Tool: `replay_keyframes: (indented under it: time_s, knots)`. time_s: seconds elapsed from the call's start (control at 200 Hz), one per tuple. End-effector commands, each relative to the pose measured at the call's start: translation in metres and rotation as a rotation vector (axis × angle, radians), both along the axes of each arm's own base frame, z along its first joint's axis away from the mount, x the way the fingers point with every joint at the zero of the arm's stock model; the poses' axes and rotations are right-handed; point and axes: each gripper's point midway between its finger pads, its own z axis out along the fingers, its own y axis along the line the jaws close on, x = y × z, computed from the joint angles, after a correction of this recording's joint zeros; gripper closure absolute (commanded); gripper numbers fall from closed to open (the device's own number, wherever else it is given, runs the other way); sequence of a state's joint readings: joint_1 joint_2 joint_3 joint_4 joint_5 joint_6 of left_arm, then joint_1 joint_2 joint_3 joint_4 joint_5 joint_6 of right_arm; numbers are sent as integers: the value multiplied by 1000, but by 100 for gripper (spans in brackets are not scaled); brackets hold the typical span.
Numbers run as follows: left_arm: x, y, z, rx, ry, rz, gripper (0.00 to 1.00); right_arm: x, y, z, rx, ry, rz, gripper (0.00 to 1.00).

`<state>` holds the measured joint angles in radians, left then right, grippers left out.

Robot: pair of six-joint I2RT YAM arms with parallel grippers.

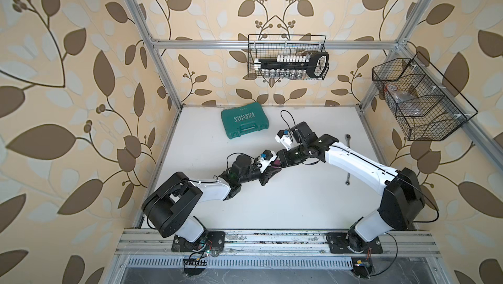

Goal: Close the paint jar lid
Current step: Place the paint jar at the center of the board.

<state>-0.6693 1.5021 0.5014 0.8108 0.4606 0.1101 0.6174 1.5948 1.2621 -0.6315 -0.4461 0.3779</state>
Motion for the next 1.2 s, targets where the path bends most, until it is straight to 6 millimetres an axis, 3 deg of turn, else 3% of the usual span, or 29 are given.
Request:
replay_keyframes:
  time_s: [0.0, 0.16, 0.255, 0.36, 0.405, 0.47, 0.57, 0.585, 0.6, 0.81, 0.85, 0.98, 1.195]
  knots:
    - [1, -3, 17, -19, -65, 1, 100, -3, -1, -3, -38, -7, 19, 52]
    - [2, -4, 17, -15, -63, -1, 100, -2, -2, -6, -55, -8, 15, 59]
    - [1, -5, 16, -17, -55, -5, 100, 1, -1, -8, -59, -2, 16, 68]
    - [3, -5, 14, -12, -24, 11, 97, 3, -3, -13, -80, -8, 9, 70]
    - [3, -4, 12, -6, -4, 19, 86, 5, -6, -14, -93, -17, 0, 70]
    - [3, -4, 10, -9, 18, 24, 51, 8, -11, -14, -110, -31, -14, 71]
    - [6, 2, 7, -26, 42, 66, 20, 17, -30, -23, -164, -50, -56, 72]
    - [6, 3, 6, -27, 47, 72, 7, 19, -33, -26, -175, -49, -64, 72]
    - [6, 3, 5, -29, 53, 76, 2, 21, -37, -28, -184, -50, -75, 73]
    - [9, 22, -13, -26, 160, 202, 1, 50, -105, -74, -414, -89, -216, 74]
    - [7, 24, 0, -55, 152, 206, 1, 52, -113, -84, -462, -90, -226, 74]
    - [10, 33, 6, -25, 189, 265, 1, 54, -119, -109, -518, -71, -234, 74]
    - [5, 48, 26, -11, 184, 317, 1, 56, -129, -125, -595, -87, -245, 72]
